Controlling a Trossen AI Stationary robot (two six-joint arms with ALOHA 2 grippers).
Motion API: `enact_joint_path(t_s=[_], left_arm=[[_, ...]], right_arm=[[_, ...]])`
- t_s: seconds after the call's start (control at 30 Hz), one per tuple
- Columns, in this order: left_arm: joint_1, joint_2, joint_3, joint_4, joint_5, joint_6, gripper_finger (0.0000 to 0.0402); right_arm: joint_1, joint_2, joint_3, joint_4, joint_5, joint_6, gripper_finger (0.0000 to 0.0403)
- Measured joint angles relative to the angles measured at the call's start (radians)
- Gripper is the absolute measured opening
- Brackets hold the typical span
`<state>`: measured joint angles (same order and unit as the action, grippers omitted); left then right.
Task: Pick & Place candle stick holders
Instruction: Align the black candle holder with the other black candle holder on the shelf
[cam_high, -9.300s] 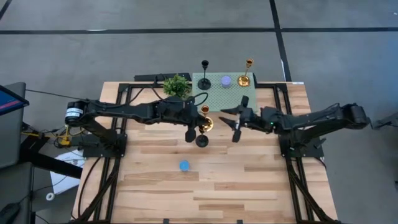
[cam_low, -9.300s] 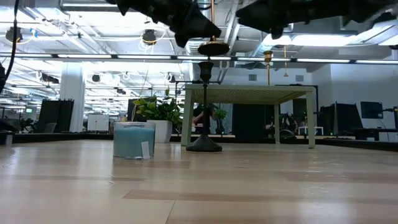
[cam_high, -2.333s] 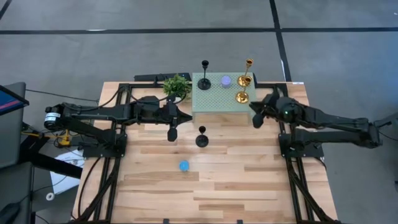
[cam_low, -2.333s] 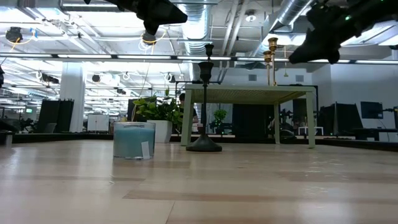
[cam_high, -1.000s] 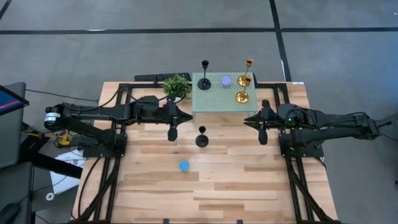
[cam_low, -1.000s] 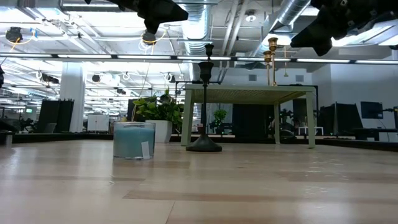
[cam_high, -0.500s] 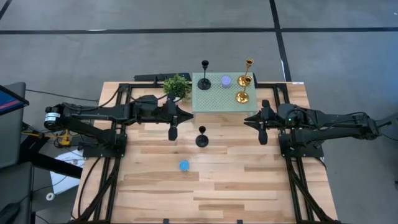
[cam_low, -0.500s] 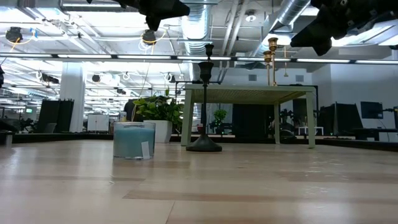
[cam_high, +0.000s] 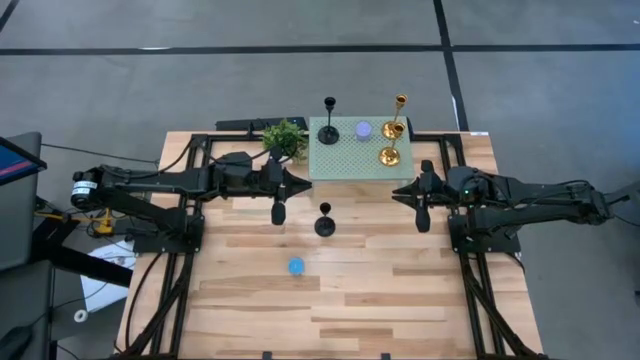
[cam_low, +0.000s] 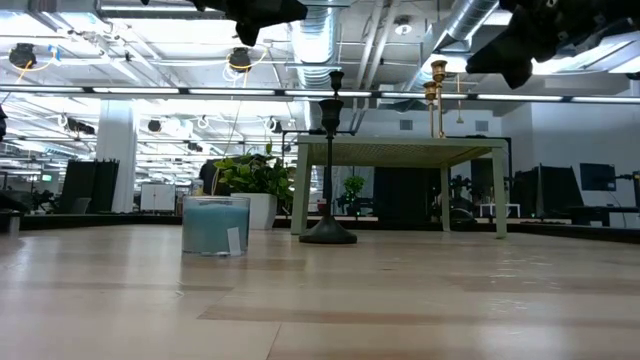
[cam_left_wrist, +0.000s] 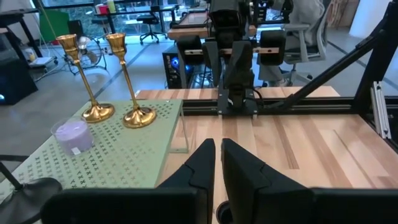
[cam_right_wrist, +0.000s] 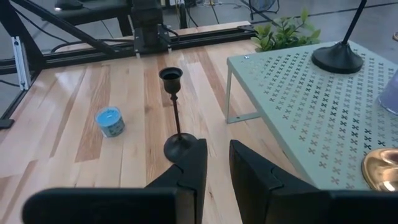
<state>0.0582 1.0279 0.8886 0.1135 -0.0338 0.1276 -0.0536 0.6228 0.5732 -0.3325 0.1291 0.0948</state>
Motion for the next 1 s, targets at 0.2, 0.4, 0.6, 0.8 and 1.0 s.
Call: enact_joint_path(t_s=[0.2,0.4,0.6,0.8,1.0], left_arm=[[0.0,0.006,0.0,0.0,0.0,0.003,0.003],[0.0,0.009,0.0,-0.096,-0.039,0.106,0.003],[-0.006,0.009,-0.001,-0.28,-0.052,0.065,0.0025],[-0.055,0.01,-0.002,-0.317,0.037,-0.02,0.0005],[-0.133,0.024,-0.003,-0.314,0.026,0.003,0.0007]], right_arm=[[0.0,0.013,0.0,0.013,0.001,-0.023,0.0061],[0.0,0.053,0.0,-0.016,0.0,-0.042,0.0061],[0.017,0.077,0.0,-0.076,-0.001,-0.042,0.0061],[0.037,0.079,0.0,-0.079,-0.001,-0.042,0.0061],[0.071,0.083,0.0,-0.071,-0.001,-0.042,0.0061]])
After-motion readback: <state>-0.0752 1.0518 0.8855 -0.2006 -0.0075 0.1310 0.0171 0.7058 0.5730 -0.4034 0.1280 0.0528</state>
